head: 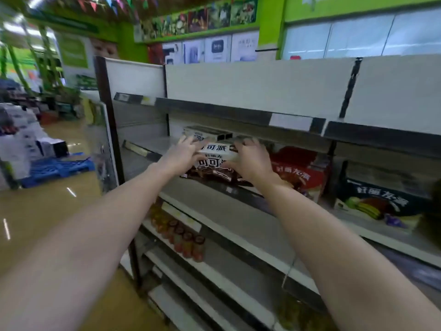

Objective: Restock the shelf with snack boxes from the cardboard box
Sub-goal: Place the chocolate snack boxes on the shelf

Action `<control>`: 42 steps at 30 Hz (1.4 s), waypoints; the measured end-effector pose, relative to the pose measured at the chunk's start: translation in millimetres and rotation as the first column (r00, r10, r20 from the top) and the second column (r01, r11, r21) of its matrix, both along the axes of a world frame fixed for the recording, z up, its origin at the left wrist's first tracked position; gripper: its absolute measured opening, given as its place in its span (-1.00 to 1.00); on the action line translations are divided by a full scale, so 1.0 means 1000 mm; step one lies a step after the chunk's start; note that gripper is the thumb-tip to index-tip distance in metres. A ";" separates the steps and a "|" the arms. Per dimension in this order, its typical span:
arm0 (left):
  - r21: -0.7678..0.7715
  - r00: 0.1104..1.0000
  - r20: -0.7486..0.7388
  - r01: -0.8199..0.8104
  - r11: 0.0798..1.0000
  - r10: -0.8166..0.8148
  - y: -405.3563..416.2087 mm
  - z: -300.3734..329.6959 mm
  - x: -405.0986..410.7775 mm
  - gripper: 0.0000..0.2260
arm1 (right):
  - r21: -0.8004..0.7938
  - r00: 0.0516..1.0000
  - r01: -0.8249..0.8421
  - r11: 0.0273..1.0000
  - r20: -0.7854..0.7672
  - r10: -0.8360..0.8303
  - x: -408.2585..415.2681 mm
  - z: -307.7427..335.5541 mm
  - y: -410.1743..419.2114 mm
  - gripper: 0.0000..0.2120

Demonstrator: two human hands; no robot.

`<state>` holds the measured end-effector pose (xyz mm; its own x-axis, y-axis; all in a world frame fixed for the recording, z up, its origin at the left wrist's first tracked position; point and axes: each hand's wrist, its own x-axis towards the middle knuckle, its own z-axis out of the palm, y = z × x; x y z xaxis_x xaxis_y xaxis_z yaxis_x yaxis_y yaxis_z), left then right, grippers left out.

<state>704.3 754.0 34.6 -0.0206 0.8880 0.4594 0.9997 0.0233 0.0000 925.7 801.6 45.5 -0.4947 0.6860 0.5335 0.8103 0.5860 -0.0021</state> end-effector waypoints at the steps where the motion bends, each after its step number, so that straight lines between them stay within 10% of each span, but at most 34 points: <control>1: 0.001 1.000 -0.017 0.007 1.000 -0.007 0.008 0.002 -0.018 -0.45 | -0.009 1.000 0.010 1.000 -0.003 -0.010 -0.018 0.000 0.006 -0.25; 15: -0.140 0.980 -0.130 0.131 0.981 -0.150 0.121 0.011 -0.232 -0.48 | -0.120 0.970 0.243 0.963 0.035 -0.240 -0.234 -0.012 0.073 -0.33; 25: -0.113 0.982 0.042 0.188 0.976 -0.184 0.170 -0.019 -0.238 -0.70 | -0.324 0.926 0.374 0.869 0.077 -0.370 -0.278 -0.020 0.108 -0.59; 42: 0.012 0.966 0.135 0.220 0.975 -0.220 0.185 -0.040 -0.247 -0.71 | -0.206 0.929 0.368 0.907 0.047 -0.366 -0.279 -0.040 0.124 -0.50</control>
